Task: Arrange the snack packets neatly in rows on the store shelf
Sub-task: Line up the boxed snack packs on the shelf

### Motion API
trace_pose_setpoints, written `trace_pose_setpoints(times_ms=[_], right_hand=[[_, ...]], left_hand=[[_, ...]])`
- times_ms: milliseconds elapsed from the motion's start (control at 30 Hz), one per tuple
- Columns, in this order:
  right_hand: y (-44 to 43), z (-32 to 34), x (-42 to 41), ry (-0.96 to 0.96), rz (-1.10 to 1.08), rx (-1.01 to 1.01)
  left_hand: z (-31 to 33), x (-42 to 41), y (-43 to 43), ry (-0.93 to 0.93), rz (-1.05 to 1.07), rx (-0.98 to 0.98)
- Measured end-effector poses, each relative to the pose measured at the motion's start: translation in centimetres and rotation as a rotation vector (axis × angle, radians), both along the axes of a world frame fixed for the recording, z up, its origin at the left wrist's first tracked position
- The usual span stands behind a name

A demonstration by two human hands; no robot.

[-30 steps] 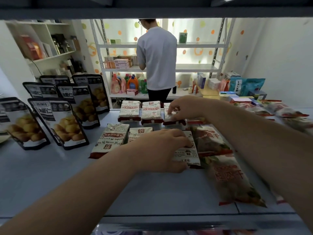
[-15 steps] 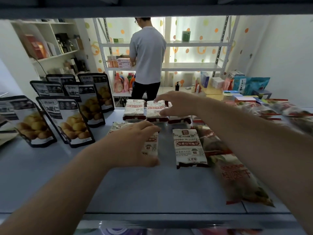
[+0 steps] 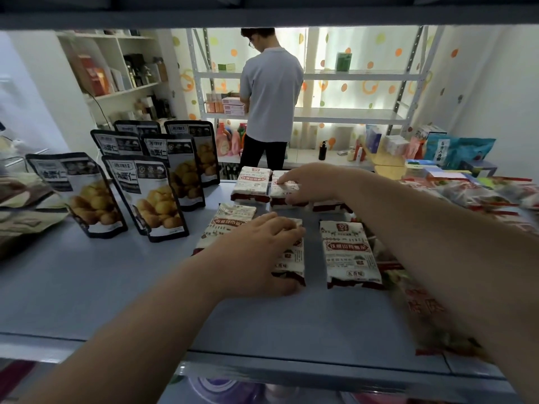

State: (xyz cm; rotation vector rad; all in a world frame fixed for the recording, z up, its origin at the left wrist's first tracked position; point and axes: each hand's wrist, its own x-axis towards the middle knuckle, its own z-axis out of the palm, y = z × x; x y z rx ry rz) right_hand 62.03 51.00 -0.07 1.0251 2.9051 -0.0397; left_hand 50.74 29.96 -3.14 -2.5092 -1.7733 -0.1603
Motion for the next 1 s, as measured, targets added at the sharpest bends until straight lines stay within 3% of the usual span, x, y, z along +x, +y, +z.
trace_pose_setpoints(times_ms=[167,300,533,1000], right_hand=[[-1.1,0.4,0.2,0.032,-0.012,-0.005],[-4.2,2.2,1.4,0.158,0.124,0.002],[-8.6,2.6,2.7,-0.015,0.189,-0.268],[-10.9,2.9,4.4,0.011,0.058,-0.26]], left_hand=[[1.1,0.3,-0.7,-0.072,0.045,-0.002],[2.2,-3.6,-1.6,-0.211,0.183,0.081],[0.0,-5.8,-2.2,-0.182,0.228,0.055],[-0.4,-5.6,-4.2,-0.223,0.187,0.072]])
